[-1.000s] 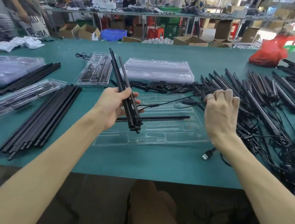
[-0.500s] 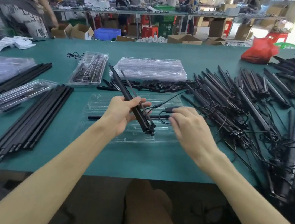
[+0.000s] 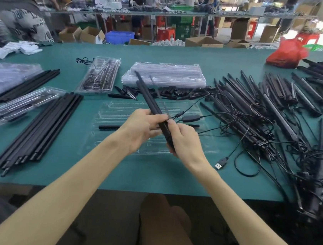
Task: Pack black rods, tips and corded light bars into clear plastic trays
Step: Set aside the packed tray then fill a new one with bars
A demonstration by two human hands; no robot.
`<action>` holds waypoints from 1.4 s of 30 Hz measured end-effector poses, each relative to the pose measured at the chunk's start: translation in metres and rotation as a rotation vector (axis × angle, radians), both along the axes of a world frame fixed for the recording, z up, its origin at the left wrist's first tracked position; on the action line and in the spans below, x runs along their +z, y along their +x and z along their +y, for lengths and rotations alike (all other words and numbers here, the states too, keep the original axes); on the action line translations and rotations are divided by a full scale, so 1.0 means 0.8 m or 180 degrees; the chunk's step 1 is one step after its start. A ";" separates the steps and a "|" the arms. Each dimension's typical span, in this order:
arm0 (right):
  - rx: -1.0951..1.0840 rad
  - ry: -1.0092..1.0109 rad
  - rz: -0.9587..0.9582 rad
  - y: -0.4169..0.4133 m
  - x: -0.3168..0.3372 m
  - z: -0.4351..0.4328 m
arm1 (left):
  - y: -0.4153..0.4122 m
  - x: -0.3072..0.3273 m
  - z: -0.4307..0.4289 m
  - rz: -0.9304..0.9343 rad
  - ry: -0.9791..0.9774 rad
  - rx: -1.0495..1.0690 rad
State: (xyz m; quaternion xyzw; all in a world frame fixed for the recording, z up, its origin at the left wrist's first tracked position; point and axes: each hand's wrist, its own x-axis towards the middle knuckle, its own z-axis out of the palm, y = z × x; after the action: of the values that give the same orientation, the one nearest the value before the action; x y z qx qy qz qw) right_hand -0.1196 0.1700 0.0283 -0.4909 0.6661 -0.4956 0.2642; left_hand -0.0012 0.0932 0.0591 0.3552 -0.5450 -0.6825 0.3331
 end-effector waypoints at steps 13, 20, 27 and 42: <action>-0.0737 -0.0057 0.0148 -0.001 -0.024 -0.017 | -0.011 -0.021 0.039 -0.1139 -0.0767 -0.0132; -0.0885 -0.0293 0.0046 -0.007 -0.028 -0.020 | -0.014 -0.020 0.044 -0.0924 -0.0646 -0.0472; -0.1001 -0.0379 -0.0271 -0.017 -0.028 -0.021 | -0.029 -0.026 0.046 -0.0823 -0.0831 -0.0541; -0.1235 -0.0557 0.0875 -0.115 0.008 0.001 | -0.022 -0.007 -0.014 -0.0926 -0.0984 -0.0344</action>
State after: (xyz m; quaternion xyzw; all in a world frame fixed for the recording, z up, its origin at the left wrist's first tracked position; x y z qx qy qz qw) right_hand -0.2114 0.1707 0.0348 -0.4376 0.7320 -0.5214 0.0275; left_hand -0.0188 0.0824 0.0534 0.3648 -0.7038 -0.5493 0.2644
